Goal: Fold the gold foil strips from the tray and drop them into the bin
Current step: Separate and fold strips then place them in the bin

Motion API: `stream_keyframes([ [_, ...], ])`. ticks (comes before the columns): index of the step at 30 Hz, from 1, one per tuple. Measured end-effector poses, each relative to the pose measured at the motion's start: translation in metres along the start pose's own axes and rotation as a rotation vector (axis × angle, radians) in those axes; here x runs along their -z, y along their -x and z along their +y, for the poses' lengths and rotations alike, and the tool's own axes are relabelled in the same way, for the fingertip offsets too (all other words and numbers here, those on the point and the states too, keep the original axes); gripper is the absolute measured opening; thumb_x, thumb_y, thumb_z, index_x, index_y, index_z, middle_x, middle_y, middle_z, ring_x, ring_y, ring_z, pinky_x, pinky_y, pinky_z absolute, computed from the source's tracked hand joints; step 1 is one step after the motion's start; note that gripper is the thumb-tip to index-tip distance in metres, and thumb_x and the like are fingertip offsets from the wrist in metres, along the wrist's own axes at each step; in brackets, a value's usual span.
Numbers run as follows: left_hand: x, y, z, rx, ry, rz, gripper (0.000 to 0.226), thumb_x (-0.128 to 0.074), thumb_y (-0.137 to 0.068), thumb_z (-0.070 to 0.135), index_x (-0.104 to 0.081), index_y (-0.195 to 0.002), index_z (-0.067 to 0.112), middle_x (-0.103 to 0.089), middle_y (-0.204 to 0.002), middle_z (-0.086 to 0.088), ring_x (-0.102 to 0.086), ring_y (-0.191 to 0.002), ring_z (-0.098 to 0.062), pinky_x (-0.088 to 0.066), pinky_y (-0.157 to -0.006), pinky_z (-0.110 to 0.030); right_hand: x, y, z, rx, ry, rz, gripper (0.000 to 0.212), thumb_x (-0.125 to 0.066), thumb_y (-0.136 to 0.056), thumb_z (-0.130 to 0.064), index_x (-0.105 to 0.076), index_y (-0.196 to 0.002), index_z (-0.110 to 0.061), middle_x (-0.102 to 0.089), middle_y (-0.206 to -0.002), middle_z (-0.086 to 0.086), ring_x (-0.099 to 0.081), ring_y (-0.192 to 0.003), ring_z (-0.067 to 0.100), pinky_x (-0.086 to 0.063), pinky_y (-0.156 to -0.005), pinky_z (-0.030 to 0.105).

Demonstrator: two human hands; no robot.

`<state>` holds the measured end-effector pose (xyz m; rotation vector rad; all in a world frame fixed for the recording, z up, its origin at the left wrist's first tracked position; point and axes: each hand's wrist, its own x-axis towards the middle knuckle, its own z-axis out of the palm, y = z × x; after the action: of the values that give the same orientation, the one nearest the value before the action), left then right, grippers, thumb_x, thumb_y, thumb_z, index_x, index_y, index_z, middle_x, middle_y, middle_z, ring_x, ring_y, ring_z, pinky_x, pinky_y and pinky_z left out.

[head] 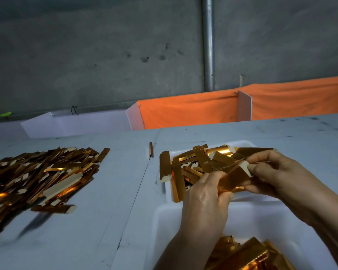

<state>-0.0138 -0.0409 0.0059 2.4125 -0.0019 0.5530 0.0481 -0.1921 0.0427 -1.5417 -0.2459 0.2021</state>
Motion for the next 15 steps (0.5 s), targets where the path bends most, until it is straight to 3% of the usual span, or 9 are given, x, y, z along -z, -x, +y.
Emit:
stream_keyframes([
  [2, 0.0013, 0.0005, 0.0007, 0.008, 0.018, 0.001, 0.04, -0.056, -0.092, 0.037, -0.045, -0.131, 0.037, -0.048, -0.114, 0.023, -0.044, -0.104, 0.004, -0.031, -0.079, -0.001, -0.0004, 0.0004, -0.0001, 0.037, 0.003, -0.002, 0.013, -0.057, -0.09, -0.001, -0.061, -0.1, -0.009, -0.066, -0.075, 0.019, -0.071, -0.065, 0.025, -0.058, -0.056, 0.021],
  [5, 0.0026, 0.001, 0.0011, 0.016, 0.037, -0.019, 0.037, -0.054, -0.093, 0.041, -0.046, -0.128, 0.036, -0.045, -0.108, 0.025, -0.047, -0.104, 0.001, -0.039, -0.084, -0.008, -0.0004, 0.0006, -0.0001, 0.067, 0.014, -0.017, 0.012, -0.057, -0.09, -0.004, -0.06, -0.099, -0.011, -0.067, -0.074, 0.018, -0.071, -0.066, 0.024, -0.059, -0.058, 0.023],
  [10, 0.0058, 0.0019, 0.0002, 0.048, 0.067, -0.061, 0.045, -0.053, -0.092, 0.044, -0.041, -0.135, 0.038, -0.038, -0.11, 0.029, -0.036, -0.095, 0.008, -0.027, -0.067, 0.004, 0.0043, -0.0019, 0.0009, 0.136, 0.052, -0.033, 0.013, -0.057, -0.09, 0.0, -0.064, -0.091, -0.011, -0.056, -0.095, 0.022, -0.07, -0.079, 0.031, -0.058, -0.062, 0.022],
  [13, 0.0077, 0.0023, -0.0008, 0.069, 0.145, -0.091, 0.047, -0.056, -0.091, 0.042, -0.039, -0.135, 0.039, -0.045, -0.125, 0.024, -0.041, -0.106, 0.002, -0.037, -0.077, -0.005, 0.0071, -0.0015, -0.0013, 0.154, 0.075, -0.091, 0.023, -0.056, -0.089, 0.001, -0.069, -0.079, -0.014, -0.062, -0.09, 0.023, -0.071, -0.076, 0.029, -0.057, -0.062, 0.02],
  [15, 0.0088, 0.0031, 0.001, 0.081, 0.211, -0.109, 0.047, -0.057, -0.09, 0.042, -0.037, -0.133, 0.043, -0.043, -0.124, 0.026, -0.041, -0.114, 0.0, -0.04, -0.083, -0.012, 0.0094, -0.0017, -0.002, 0.144, 0.064, -0.113, 0.028, -0.055, -0.089, 0.002, -0.072, -0.075, -0.015, -0.067, -0.081, 0.02, -0.071, -0.072, 0.025, -0.057, -0.061, 0.02],
])
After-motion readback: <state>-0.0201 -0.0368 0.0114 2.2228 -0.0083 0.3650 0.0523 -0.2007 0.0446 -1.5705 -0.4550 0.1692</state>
